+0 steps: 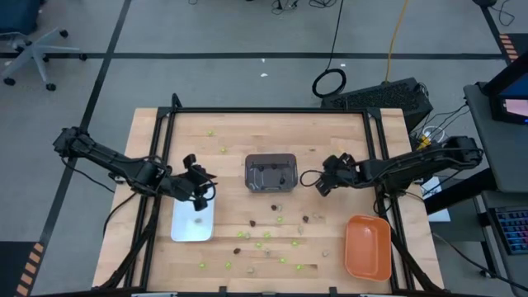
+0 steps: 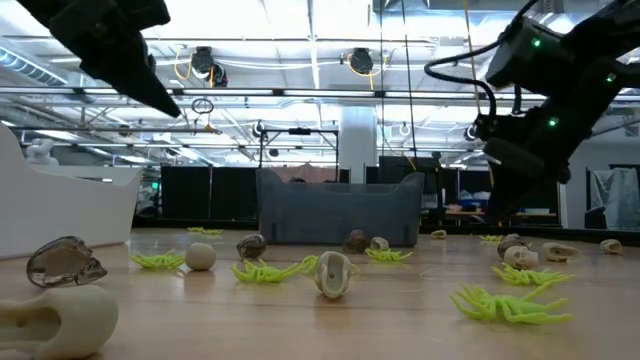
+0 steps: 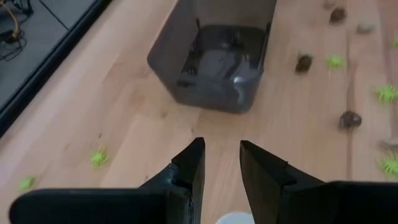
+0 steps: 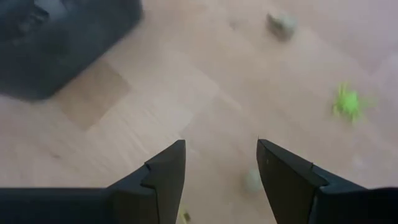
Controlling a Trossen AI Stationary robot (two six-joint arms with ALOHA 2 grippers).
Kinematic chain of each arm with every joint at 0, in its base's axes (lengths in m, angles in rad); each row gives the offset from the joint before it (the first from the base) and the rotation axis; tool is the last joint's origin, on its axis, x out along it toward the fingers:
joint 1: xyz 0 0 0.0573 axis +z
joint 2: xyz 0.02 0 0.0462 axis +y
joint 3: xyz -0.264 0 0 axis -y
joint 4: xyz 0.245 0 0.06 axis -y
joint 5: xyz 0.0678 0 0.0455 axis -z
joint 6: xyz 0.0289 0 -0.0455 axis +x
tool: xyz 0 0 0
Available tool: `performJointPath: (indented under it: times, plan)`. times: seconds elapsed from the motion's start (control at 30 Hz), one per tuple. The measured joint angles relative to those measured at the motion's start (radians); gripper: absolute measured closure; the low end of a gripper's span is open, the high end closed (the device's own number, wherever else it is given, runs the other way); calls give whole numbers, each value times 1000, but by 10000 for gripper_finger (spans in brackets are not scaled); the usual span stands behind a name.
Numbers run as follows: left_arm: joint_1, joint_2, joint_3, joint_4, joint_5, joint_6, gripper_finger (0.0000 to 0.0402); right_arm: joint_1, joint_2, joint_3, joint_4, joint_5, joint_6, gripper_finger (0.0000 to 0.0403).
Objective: Sort Halloween decoration
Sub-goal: Put the white skull toy into the white bin
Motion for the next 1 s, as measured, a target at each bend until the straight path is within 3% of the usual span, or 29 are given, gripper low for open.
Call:
performJointPath:
  times: [0.23,0.57,1.0]
  plan:
    - [0,1,-30,39,-16,0,301,-5,31,0,-129,6,131,216]
    - [0,1,-102,147,-19,-9,301,-10,40,0,-125,46,230,173]
    - [0,1,-120,198,-19,21,301,-13,188,5,-42,70,240,209]
